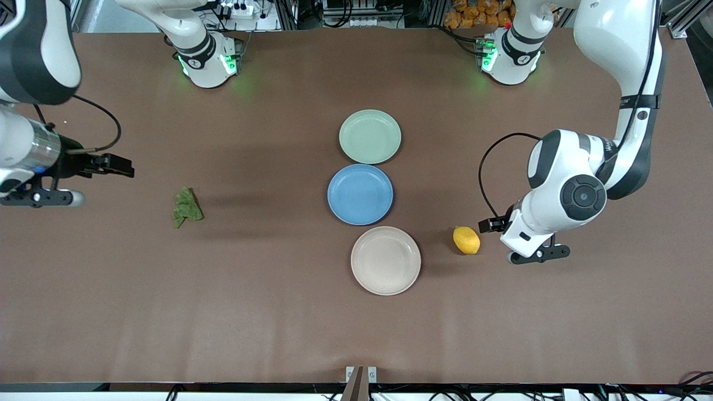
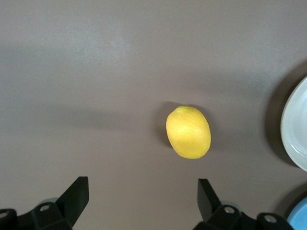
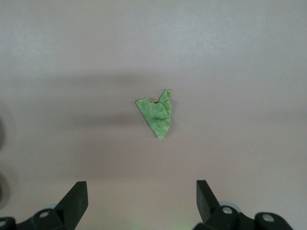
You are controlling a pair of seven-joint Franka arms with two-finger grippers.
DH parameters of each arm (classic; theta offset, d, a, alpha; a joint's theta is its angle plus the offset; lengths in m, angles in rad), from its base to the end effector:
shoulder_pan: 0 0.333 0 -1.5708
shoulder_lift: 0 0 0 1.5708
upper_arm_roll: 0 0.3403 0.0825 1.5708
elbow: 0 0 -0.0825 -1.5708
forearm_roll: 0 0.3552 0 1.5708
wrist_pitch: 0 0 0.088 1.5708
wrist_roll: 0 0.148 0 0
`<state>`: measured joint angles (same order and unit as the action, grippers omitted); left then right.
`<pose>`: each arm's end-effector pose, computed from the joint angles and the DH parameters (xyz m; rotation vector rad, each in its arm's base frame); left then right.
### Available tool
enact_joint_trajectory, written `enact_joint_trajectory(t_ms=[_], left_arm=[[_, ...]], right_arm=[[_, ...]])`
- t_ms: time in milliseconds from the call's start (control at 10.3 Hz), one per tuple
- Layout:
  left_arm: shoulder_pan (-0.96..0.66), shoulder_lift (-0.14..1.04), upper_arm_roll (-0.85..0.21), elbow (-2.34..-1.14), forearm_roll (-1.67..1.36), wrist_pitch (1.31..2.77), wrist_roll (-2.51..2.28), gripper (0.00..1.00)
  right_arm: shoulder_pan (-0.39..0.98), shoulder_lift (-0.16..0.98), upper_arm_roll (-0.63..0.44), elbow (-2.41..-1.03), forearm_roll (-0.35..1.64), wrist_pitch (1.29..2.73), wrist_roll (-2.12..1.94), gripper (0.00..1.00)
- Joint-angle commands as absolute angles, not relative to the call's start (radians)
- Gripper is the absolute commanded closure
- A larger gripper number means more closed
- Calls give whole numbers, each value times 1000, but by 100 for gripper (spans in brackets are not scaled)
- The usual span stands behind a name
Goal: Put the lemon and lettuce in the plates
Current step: 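Lower the right gripper onto the green lettuce and close on it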
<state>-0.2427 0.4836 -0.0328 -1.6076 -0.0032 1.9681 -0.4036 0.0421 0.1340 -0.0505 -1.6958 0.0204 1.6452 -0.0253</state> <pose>0.6257 -0.1747 0.3333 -3.1054 -0.2058 0.1900 0.5510 -0.0005 0.4865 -3.1118 -0.0207 0.2874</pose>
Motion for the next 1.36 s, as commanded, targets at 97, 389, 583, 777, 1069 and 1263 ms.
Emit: enact_joint_trajectory(t_ms=[97, 389, 583, 777, 1069, 1263], left_arm=[[-258, 514, -29, -1591, -25, 1996, -440, 0], [-259, 538, -29, -1588, -28, 2019, -452, 0], [-259, 541, -29, -1588, -31, 2034, -463, 0], [-261, 551, -29, -1588, -31, 2034, -474, 0], [-273, 557, -28, -1588, -31, 2036, -491, 0], [-273, 558, -29, -1588, -31, 2034, -491, 0]], right_arm=[[9, 214, -48, -1758, 31, 1749, -80, 0], [9, 282, -49, -1813, 25, 1878, -80, 0], [5, 317, -49, -1893, 14, 2013, -81, 0], [6, 350, -49, -1936, 6, 2106, -81, 0], [0, 397, -49, -1963, 2, 2175, -80, 0], [-9, 416, -48, -2043, 2, 2306, -80, 0]])
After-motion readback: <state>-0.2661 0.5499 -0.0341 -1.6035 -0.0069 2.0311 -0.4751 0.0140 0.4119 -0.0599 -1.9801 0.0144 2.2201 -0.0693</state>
